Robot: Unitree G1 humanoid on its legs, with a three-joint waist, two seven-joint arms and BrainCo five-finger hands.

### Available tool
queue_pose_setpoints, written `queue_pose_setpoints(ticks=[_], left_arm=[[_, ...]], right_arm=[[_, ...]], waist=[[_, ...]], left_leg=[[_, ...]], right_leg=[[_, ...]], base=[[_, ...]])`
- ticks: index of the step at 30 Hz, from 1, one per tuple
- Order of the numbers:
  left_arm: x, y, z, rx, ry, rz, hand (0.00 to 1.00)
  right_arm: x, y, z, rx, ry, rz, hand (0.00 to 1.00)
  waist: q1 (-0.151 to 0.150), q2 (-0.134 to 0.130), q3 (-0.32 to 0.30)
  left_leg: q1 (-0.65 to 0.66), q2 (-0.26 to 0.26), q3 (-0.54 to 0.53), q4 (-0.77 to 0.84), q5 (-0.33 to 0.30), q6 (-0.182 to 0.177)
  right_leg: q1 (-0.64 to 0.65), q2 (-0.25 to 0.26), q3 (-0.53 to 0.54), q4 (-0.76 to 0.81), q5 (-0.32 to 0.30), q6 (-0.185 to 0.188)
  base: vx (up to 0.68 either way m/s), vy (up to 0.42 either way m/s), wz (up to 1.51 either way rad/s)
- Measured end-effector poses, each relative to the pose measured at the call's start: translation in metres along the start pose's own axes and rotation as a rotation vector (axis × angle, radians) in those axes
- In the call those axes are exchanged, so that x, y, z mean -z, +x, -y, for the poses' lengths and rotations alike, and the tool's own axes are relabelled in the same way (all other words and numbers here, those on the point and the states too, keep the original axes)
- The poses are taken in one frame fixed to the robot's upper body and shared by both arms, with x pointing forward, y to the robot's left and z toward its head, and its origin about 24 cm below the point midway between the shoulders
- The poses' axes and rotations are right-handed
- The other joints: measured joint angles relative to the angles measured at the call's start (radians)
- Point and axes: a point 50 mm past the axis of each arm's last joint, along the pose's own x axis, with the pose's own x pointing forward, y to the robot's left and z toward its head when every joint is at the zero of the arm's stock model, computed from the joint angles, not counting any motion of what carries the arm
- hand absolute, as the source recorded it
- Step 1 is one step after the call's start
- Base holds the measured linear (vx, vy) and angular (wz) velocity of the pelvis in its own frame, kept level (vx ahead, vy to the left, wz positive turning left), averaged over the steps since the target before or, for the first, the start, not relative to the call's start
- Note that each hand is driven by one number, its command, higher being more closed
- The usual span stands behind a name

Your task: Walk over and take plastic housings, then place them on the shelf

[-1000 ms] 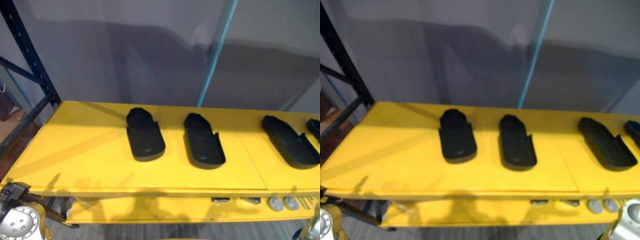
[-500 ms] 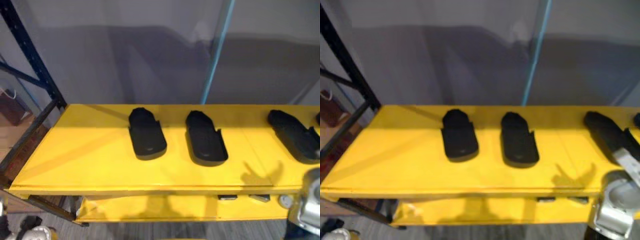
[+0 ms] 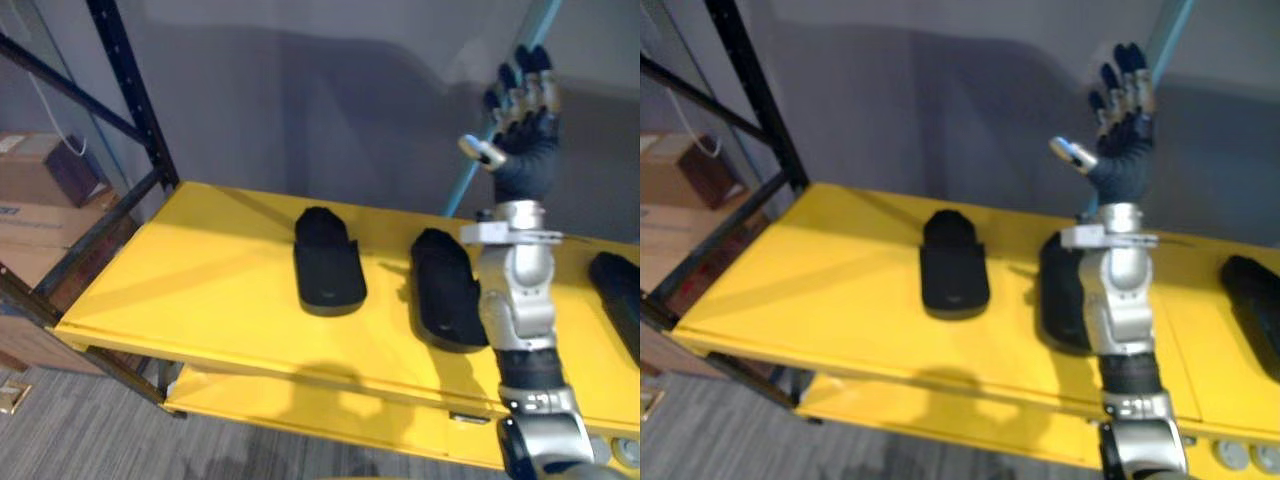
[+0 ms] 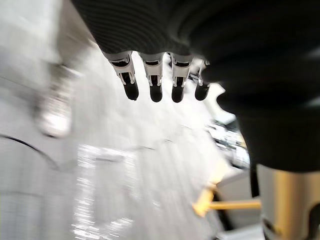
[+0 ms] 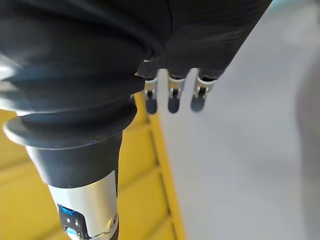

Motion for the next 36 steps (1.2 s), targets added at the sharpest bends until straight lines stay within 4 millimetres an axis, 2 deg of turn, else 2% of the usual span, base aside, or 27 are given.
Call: queue_pose_setpoints(ticks=[5,10,11,14,17,23,28,36], left_arm=[[0.034,-0.010,0.007,0.219,-0.063,-0.242,0.00],[0.044,-0.022,0.021,0.441,-0.016,-0.301,0.00],[0.043,-0.025,0.027,0.501,0.006,-0.297,0.00],[0.041,-0.030,0.037,0.571,0.032,-0.287,0.00],[0.035,-0.032,0.046,0.653,0.048,-0.268,0.00],[0.030,-0.041,0.062,0.790,0.118,-0.242,0.00],[0.031,-0.044,0.063,0.817,0.140,-0.239,0.00],[0.032,-0.044,0.063,0.817,0.146,-0.248,0.00]], right_arm=[[0.034,-0.009,-0.014,-0.021,0.036,-0.155,0.00],[0.049,-0.022,-0.007,0.016,-0.004,-0.237,0.00],[0.060,-0.034,-0.003,0.034,-0.012,-0.310,0.00],[0.079,-0.058,0.006,0.059,-0.048,-0.438,0.00],[0.096,-0.084,0.013,0.075,-0.103,-0.560,0.00],[0.102,-0.092,0.006,0.032,-0.090,-0.592,0.00],[0.107,-0.101,-0.002,-0.037,-0.062,-0.628,0.00],[0.106,-0.099,-0.012,-0.077,-0.061,-0.599,0.00]], waist=[[0.003,0.002,0.015],[-0.002,-0.001,0.035],[-0.002,-0.013,0.033],[-0.007,-0.007,0.042],[-0.030,0.003,0.055],[-0.039,0.000,0.065],[-0.042,0.001,0.065],[-0.041,0.001,0.065]], left_leg=[[-0.006,0.001,-0.006,0.005,0.007,-0.006],[-0.005,0.006,-0.001,-0.013,0.027,-0.014],[-0.003,0.005,0.004,-0.035,0.043,-0.017],[-0.004,0.009,0.011,-0.054,0.059,-0.020],[0.002,0.009,0.018,-0.067,0.068,-0.020],[0.015,0.011,0.046,-0.087,0.077,-0.020],[0.030,0.010,0.051,-0.106,0.084,-0.019],[0.031,0.010,0.047,-0.108,0.085,-0.019]], right_leg=[[0.000,0.003,0.003,-0.001,-0.011,-0.015],[-0.010,0.012,0.008,0.000,-0.020,-0.014],[-0.020,0.009,0.011,0.001,-0.028,-0.001],[-0.034,0.012,0.021,0.003,-0.028,-0.001],[-0.038,0.012,0.032,0.005,-0.028,-0.001],[-0.053,0.012,0.059,0.008,-0.027,0.002],[-0.051,0.012,0.059,0.011,-0.027,0.002],[-0.052,0.011,0.058,0.017,-0.027,0.002]], base=[[-0.05,-0.016,0.01],[-0.05,-0.033,-0.03],[-0.04,-0.047,-0.08],[-0.04,-0.020,-0.09],[-0.02,0.005,-0.09],[-0.02,0.004,-0.12],[0.01,0.001,-0.01],[0.00,0.000,0.00]])
